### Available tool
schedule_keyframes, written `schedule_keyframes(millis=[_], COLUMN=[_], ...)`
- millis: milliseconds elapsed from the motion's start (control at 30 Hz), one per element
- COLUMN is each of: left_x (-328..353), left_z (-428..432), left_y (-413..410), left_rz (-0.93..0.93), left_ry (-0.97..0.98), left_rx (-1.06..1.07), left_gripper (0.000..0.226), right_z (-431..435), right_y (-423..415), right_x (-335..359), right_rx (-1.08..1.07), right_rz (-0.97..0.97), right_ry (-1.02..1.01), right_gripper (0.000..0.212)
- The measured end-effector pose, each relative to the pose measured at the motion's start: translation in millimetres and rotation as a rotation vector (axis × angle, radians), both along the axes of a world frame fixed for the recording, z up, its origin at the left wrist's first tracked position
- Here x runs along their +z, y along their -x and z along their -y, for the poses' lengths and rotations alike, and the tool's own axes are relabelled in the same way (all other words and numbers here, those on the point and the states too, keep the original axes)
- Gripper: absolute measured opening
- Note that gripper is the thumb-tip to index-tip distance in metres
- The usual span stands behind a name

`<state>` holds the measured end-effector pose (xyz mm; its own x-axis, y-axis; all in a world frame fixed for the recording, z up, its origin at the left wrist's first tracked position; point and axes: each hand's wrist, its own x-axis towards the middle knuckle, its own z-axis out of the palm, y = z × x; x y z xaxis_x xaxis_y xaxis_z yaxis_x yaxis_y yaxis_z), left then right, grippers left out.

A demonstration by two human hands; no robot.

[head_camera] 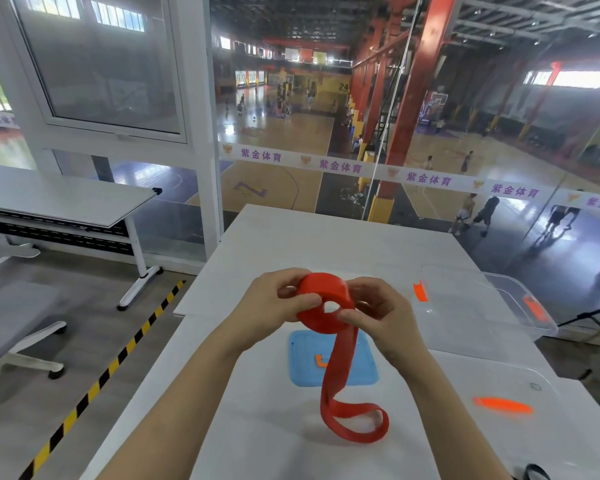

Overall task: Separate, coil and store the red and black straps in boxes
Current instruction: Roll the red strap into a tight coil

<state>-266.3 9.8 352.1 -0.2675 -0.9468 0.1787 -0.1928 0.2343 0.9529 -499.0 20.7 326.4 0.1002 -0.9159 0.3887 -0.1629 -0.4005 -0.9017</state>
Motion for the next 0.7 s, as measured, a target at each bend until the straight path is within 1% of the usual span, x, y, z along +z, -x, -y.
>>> schedule_keyframes(millis=[67,167,233,333,400,467,500,567,633,700], left_x=[-1,-3,-6,-8,-9,-7,-6,-2,3,4], left_z=[-2,-6,-6,-8,-6,-4,-2,0,0,-1], left_y=[0,0,1,0,-5,-11,-13,-15,-12,-8], left_rz=[-0.118,-0.216,-0.242,-0.229,-0.177,-0.080,-0.029,0.074,0.213,0.329], left_ry=[-0.028,-0.073,-0.102,-0.170,-0.186,-0.154,-0.136,-0.114,-0.066,0.007], left_rx=[0.011,-0.002,-0.014,-0.081,-0.116,-0.135,-0.129,-0.089,-0.089,-0.095], left_gripper=[0.025,0.026,0.028,0.029,0.030,0.036,0.043,0.057,0.052,0.040], right_z=[0,0,0,1,2,3,4,5,6,5], right_y=[3,5,4,2,2,3,3,3,0,-4], right_x=[-6,-9,-8,-6,-5,-3,-2,-1,-1,-3], right_rx=[-0.030,-0.063,-0.075,-0.106,-0.115,-0.096,-0.078,-0.039,-0.008,-0.006], right_rz=[0.091,0.102,0.105,0.130,0.163,0.155,0.112,-0.047,-0.189,-0.215], right_ry=[-0.038,-0.040,-0.015,0.008,-0.004,-0.010,0.002,0.068,0.157,0.180], right_gripper=[0.040,0.035,0.032,0.029,0.029,0.030,0.031,0.029,0.027,0.027])
